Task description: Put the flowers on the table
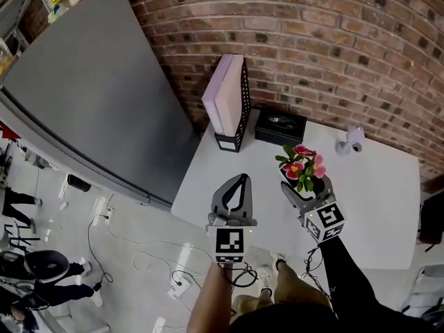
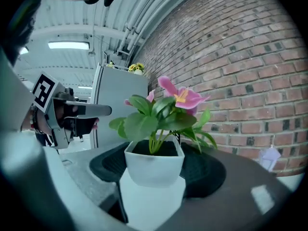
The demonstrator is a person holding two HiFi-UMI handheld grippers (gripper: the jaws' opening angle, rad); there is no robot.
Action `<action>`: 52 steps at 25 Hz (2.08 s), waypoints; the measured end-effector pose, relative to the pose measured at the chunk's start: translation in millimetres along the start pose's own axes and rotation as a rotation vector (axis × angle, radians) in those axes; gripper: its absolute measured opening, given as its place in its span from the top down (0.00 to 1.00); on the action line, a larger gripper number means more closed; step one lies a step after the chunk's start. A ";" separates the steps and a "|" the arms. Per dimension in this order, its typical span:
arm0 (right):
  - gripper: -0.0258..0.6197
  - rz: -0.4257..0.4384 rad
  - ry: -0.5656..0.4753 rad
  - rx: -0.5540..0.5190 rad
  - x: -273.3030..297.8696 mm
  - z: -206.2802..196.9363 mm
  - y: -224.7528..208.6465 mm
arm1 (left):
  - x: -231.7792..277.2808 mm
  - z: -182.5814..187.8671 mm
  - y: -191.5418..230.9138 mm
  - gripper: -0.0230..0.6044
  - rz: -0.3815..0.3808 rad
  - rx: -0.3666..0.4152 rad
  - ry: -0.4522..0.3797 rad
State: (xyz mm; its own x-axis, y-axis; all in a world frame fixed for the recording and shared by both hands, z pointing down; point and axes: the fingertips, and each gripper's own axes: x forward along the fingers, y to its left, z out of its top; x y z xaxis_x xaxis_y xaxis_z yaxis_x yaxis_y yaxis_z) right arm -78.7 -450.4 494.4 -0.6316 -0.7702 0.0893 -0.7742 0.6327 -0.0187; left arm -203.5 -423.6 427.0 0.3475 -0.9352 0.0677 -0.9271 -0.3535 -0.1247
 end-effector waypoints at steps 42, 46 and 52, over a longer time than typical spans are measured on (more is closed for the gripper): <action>0.44 0.170 0.295 0.005 153.2 -175.8 -18.7 | 87.3 -131.4 47.0 0.95 0.079 -0.171 0.236; 0.44 0.167 0.303 0.021 152.8 -177.3 -15.7 | 82.9 -134.9 49.9 0.95 0.087 -0.181 0.240; 0.44 0.133 0.270 0.082 142.6 -169.2 -18.3 | 74.4 -126.5 54.7 0.95 0.105 -0.165 0.225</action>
State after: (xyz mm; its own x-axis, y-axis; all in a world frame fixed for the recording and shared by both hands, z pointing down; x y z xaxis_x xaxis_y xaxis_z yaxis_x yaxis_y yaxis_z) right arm -147.4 -558.1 676.0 -0.7017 -0.6251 0.3419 -0.6936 0.7090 -0.1273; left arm -246.2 -510.1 550.3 0.2253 -0.9323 0.2831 -0.9731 -0.2296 0.0183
